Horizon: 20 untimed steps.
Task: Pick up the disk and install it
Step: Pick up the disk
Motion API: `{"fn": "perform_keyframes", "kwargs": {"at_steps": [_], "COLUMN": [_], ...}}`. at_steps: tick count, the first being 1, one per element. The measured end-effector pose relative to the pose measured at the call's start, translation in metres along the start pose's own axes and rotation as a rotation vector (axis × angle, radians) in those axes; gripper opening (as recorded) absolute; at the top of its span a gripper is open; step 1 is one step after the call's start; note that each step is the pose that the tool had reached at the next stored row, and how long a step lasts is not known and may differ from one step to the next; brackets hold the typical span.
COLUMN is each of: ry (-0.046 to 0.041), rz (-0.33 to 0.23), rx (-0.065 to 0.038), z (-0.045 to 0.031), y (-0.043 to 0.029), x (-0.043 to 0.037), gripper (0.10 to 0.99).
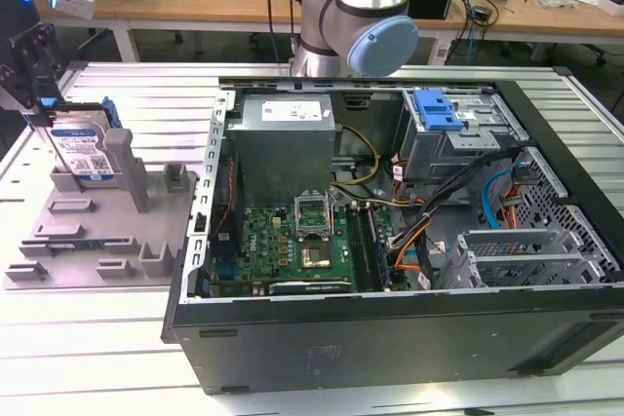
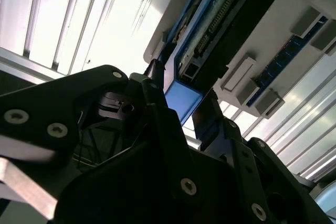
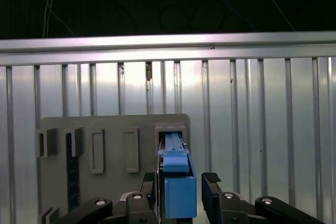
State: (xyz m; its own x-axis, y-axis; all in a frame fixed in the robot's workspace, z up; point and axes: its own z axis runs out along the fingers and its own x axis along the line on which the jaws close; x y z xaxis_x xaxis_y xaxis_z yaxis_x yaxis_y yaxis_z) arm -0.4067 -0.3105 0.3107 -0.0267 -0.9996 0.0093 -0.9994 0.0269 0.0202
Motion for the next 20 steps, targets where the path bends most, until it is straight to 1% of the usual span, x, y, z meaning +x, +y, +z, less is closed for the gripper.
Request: {"fn": "perform_keyframes", "kwargs": {"at_steps": [9,20], "ry": [0.0002,0.0002], "rz": [-0.007,-0.013], "rx": [0.000,0.000], "z": [0.0040,0.0065], "y": [0.0001,0.0001], "x": [0.0000,0.0000], "gripper": [0.482,0.482]}}
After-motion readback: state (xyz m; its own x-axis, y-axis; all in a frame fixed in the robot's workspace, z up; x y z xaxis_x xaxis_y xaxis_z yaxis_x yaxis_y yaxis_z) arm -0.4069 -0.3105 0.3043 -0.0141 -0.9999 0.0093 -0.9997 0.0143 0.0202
